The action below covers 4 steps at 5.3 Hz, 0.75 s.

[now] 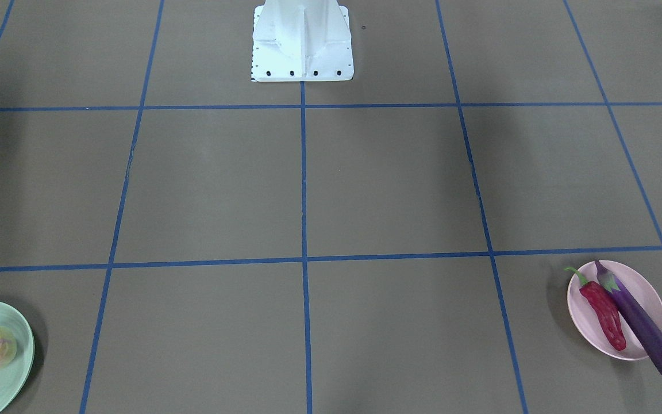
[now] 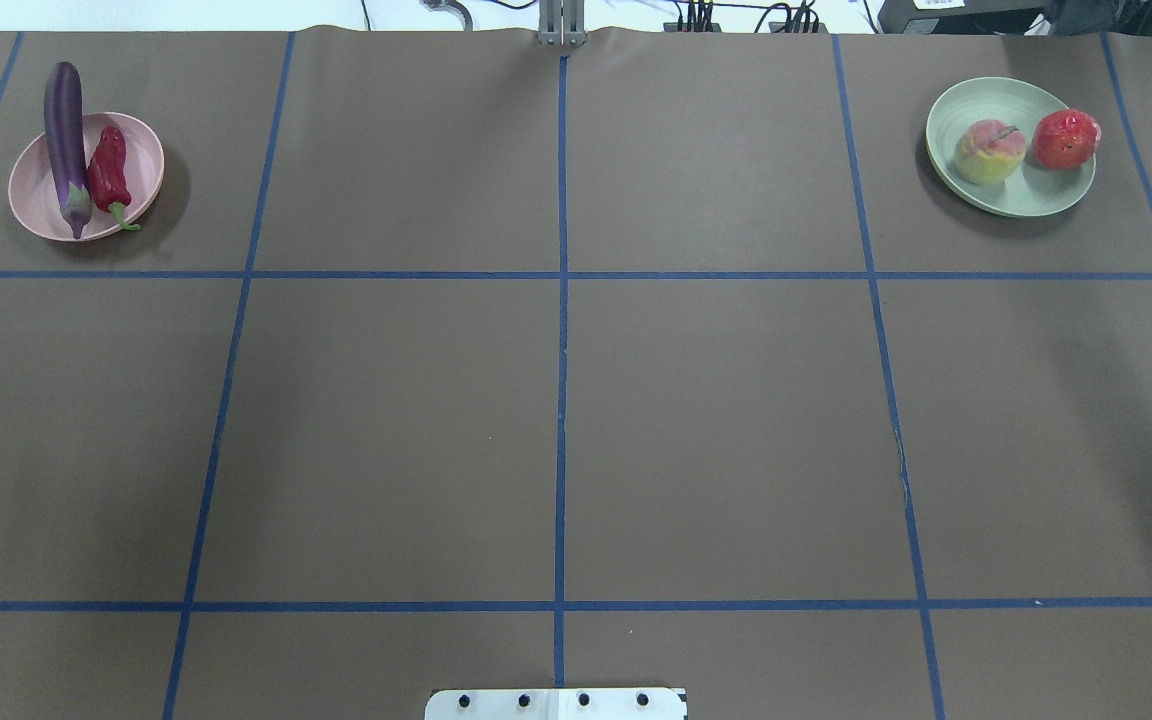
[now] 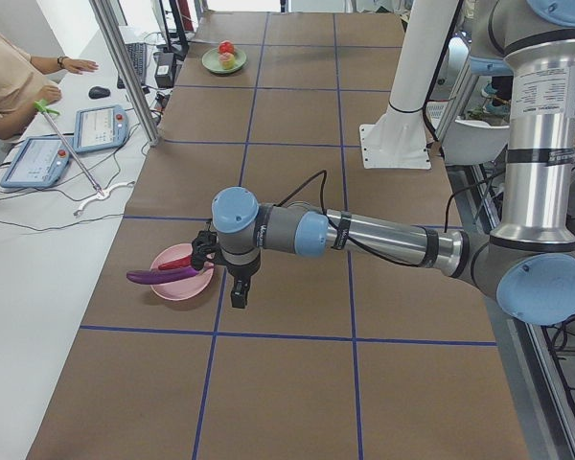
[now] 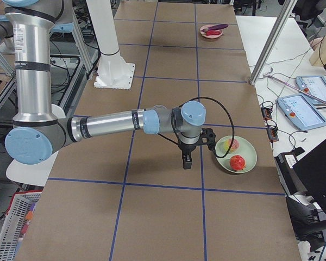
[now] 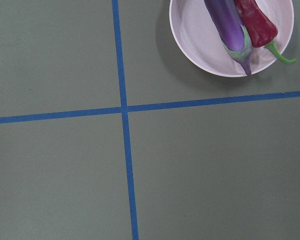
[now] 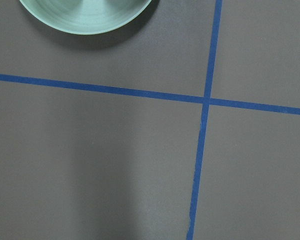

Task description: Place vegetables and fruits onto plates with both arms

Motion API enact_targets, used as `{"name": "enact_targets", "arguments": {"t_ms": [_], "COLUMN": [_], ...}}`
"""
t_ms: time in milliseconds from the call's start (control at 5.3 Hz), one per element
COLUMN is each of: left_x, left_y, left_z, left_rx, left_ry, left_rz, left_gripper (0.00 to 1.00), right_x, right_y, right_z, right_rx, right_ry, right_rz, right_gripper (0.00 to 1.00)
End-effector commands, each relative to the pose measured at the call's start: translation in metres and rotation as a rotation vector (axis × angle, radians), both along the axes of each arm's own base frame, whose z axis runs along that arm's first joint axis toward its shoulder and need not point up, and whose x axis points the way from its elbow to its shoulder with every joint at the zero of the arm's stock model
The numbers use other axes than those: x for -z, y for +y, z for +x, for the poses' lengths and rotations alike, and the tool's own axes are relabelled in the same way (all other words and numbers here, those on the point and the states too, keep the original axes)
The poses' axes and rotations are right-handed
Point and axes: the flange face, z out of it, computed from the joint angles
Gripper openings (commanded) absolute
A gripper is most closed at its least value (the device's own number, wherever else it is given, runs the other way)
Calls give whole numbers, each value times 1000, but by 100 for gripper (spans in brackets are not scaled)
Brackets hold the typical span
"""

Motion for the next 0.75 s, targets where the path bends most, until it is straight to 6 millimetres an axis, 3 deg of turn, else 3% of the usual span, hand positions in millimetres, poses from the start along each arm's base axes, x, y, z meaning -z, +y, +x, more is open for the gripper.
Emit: {"name": "enact_targets", "arguments": {"t_ms": [0, 566], "left_x": [0, 1], "left_y": [1, 2], "left_z": [0, 0], "left_rx": [0, 1], "left_ry": [0, -1], "left_rz": [-1, 1], "left_gripper": [100, 100], "right_x": [-1, 1], "right_y": [1, 1], "right_z": [-1, -2], "right_rx": [-3, -2], "right_ry": [-11, -34], "right_rz": [-9, -11], "right_gripper": [100, 100]}}
